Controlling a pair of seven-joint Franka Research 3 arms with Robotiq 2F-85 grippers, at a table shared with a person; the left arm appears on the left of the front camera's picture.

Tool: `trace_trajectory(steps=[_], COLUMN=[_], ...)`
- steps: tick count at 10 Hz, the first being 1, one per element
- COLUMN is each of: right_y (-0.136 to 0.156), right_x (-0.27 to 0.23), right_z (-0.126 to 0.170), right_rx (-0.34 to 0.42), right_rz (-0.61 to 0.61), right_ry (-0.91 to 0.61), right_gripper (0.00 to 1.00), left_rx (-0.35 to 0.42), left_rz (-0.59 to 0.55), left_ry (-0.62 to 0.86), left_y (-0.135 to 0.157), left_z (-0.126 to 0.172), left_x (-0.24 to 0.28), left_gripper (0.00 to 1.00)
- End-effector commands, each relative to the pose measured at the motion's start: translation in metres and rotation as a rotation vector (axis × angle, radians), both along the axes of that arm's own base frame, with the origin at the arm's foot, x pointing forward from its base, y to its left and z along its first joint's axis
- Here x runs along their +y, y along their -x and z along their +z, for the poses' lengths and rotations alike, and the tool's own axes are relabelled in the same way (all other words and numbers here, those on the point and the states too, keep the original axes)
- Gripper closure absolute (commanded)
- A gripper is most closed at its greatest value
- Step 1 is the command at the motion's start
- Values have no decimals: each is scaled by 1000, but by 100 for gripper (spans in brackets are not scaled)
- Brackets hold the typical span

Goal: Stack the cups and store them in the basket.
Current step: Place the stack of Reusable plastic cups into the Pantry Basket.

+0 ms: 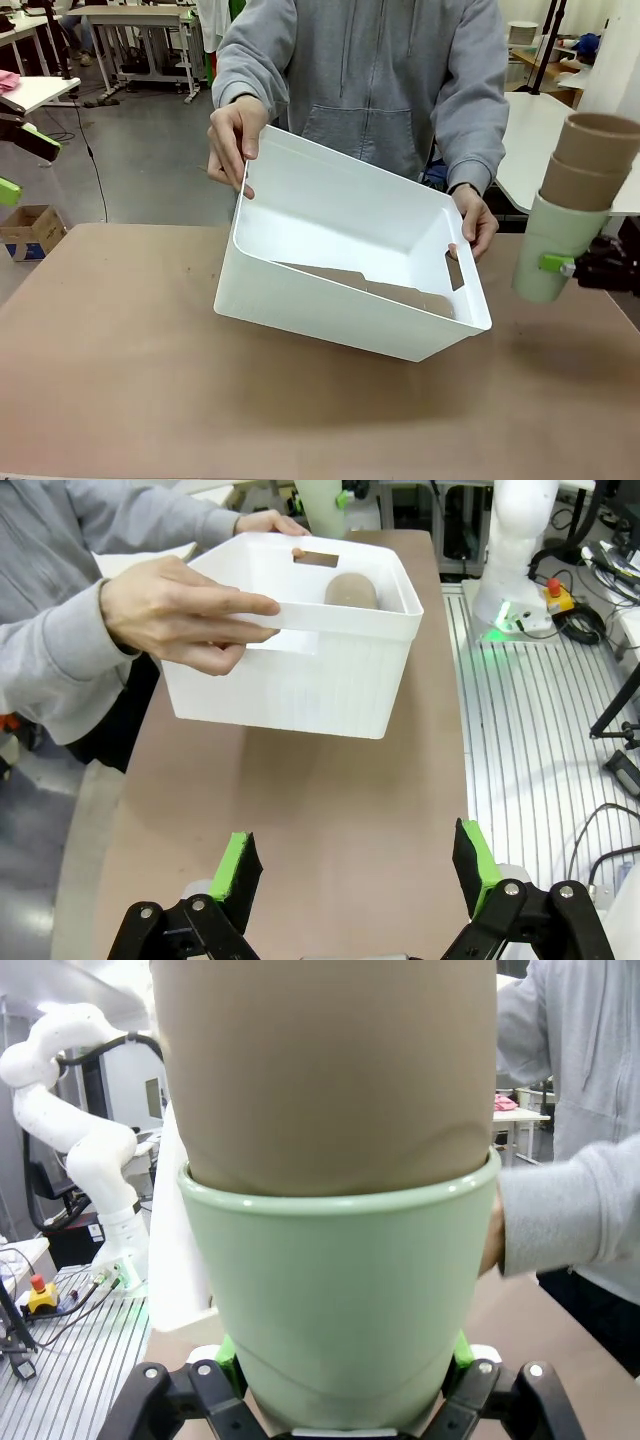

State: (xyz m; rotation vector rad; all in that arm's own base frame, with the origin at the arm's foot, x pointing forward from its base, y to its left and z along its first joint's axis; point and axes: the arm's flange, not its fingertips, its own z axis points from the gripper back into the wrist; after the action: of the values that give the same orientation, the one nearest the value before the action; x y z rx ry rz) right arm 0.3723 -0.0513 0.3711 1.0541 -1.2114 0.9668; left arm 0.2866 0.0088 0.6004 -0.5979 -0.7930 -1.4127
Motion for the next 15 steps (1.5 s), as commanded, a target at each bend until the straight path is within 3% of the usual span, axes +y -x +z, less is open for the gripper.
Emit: trace_trajectory(steps=[1,5,7,11,15], right_y=[13,17,14,6,-5], right_x=[40,117,154,207,255], right_z=[70,150,163,154,117], right_rx=[42,64,74,85,76], right_rz=[-46,-86,-103,-111,-104], right_ry=[77,343,456,713,905], right_gripper=[15,15,15,15,15], left_rx=[4,4,4,4,4], left_rz=[-4,-4,-4,-4,-4], left_ry=[11,11,11,11,11], left_y=[-1,-1,-1,-1,-1], left_z=[3,3,3,3,3], left_x=[0,0,0,0,0], left_gripper=[0,0,0,0,0])
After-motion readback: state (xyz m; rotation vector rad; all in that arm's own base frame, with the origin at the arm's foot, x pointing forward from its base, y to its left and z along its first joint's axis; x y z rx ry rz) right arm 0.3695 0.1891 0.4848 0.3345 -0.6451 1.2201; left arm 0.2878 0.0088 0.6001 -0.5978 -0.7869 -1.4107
